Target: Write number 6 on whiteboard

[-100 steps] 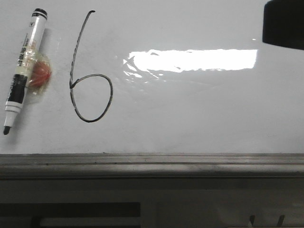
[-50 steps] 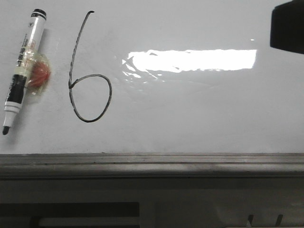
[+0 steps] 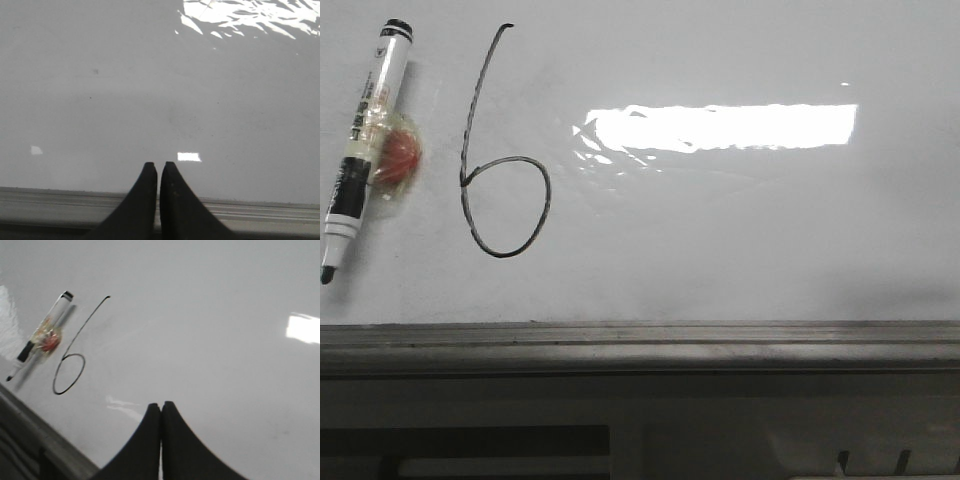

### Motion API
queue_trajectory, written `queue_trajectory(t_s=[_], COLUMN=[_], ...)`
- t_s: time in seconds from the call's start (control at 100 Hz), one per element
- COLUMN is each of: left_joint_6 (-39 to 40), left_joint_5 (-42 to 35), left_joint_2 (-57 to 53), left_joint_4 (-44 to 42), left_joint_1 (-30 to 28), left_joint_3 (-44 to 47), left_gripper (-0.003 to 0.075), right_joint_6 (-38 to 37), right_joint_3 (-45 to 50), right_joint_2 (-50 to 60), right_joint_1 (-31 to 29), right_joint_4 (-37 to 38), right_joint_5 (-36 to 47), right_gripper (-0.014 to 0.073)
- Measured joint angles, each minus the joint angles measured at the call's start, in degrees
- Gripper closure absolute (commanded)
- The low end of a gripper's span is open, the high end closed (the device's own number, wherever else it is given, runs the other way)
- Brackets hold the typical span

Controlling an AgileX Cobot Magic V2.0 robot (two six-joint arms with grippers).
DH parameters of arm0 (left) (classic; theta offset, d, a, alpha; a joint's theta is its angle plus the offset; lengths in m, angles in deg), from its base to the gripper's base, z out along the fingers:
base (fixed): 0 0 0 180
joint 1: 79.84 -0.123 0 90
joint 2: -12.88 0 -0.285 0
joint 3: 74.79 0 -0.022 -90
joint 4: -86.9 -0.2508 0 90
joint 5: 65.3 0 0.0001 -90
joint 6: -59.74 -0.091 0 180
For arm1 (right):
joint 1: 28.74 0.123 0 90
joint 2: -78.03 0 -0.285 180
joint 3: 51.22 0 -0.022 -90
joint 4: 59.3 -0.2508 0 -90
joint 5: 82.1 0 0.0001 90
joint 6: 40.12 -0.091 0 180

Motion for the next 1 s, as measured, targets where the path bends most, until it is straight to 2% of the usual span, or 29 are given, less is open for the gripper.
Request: queue_trajectory(t_s=[0.27,0.7,0.83,1.0], left_joint_6=[-0.1,-0.1,-0.1,-0.1], left_joint_5=[0.0,0.0,0.0,0.0], left_joint_2=[0.0,0.0,0.0,0.0], left_joint_4=[0.0,0.0,0.0,0.0], left_joint_1=[0.0,0.0,0.0,0.0], left_joint_3=[0.0,0.0,0.0,0.0], left_gripper=[0.0741,0.0741,0.0741,0.0741], right_joint_6=[-0.1,-0.1,-0.1,-1.8], right_joint_3=[2.8,3.0,3.2,5.7], right_joint_2=[10.1,24.8,26.2,26.3], right_joint_1=[-13.3,-34.7,-38.7,-40.4], right_joint_4=[0.0,0.0,0.0,0.6], right_joint_5=[-2.2,-24.3,-30.0,-30.2], right_gripper=[0.0663,0.0663,0.0663,0.0663])
